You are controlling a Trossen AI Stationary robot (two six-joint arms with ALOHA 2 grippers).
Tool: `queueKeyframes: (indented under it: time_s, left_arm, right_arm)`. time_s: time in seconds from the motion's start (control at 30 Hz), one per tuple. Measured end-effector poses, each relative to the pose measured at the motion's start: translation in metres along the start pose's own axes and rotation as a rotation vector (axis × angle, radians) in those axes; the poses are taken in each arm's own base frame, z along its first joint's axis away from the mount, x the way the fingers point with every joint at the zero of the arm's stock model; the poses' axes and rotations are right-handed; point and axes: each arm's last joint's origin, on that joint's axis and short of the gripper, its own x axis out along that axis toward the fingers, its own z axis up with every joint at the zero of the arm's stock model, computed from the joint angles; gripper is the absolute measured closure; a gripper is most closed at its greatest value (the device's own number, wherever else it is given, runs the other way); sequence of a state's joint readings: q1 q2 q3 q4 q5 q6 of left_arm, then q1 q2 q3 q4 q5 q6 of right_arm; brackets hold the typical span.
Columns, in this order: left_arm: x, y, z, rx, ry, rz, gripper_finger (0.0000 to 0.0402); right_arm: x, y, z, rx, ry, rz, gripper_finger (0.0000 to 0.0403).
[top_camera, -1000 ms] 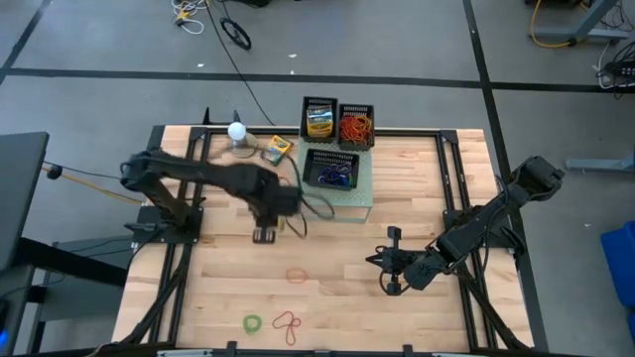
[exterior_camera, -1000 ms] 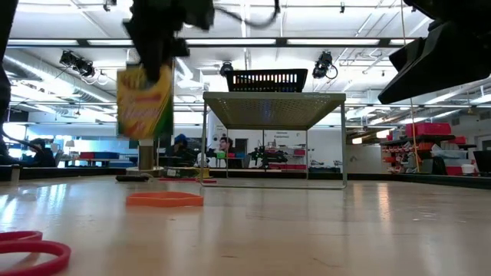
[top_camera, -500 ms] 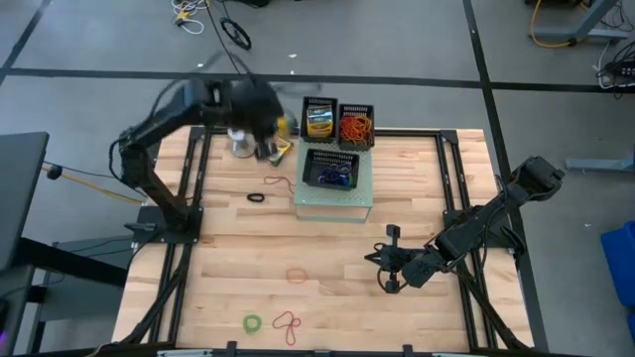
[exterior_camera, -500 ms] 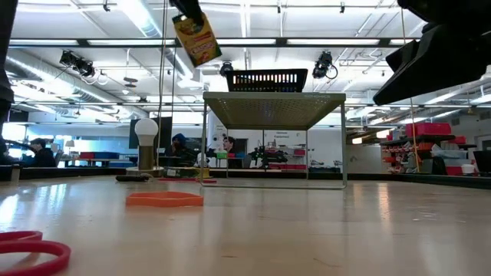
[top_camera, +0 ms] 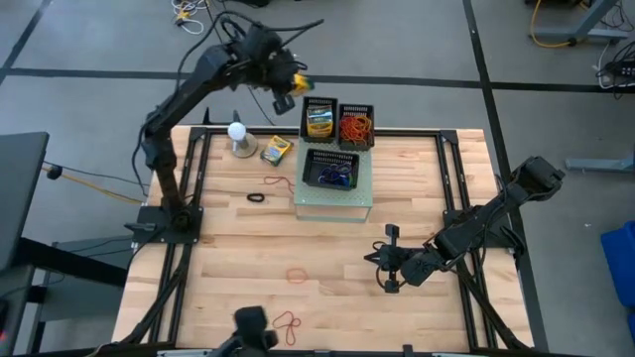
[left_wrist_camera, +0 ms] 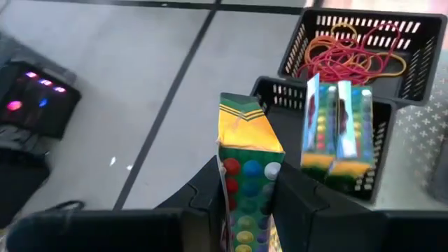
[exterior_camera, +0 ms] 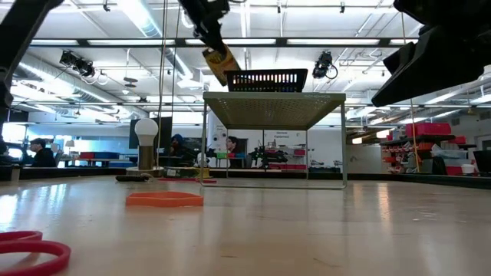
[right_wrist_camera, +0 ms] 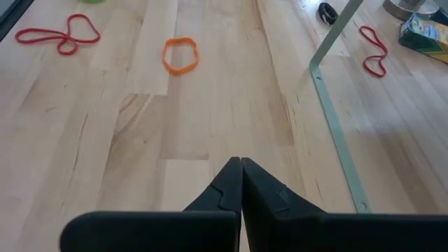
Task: Pick & Place Office Desk Supplies
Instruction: Put the yellow crayon box into the top left black bin on the shelf
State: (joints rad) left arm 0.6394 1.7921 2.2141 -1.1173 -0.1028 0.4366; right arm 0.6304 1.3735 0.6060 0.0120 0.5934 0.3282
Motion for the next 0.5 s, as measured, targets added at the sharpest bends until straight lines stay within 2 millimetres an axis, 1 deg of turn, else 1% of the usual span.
queueKeyframes:
  time_s: [0.13,0.23,0.3,0.37,0.43,0.5]
  left_arm:
    - [0.024,-0.001,0.004,0.026,-0.014,-0.048,0.0307]
    - [0.033,-0.001,0.006,0.041,-0.024,-0.052,0.0307]
    - [0.038,-0.002,0.006,0.042,-0.019,-0.056,0.0307]
    - [0.041,-0.003,0.006,0.047,-0.01,-0.061,0.0307]
    - [0.042,-0.003,0.006,0.063,-0.009,-0.06,0.0307]
    - [0.041,-0.003,0.007,0.074,-0.021,-0.054,0.0307]
  right_arm:
    - [0.0,0.0,0.0,0.009,-0.002,0.001,0.0398]
    - [0.001,0.0,0.003,0.025,-0.021,0.003,0.0398]
    - [0.003,-0.003,0.008,0.066,-0.05,0.0,0.0398]
    - [0.001,-0.011,0.018,0.125,-0.087,-0.015,0.0398]
    - [-0.004,-0.022,0.038,0.159,-0.153,-0.047,0.0398]
    - [-0.014,-0.042,0.056,0.158,-0.188,-0.122,0.0398]
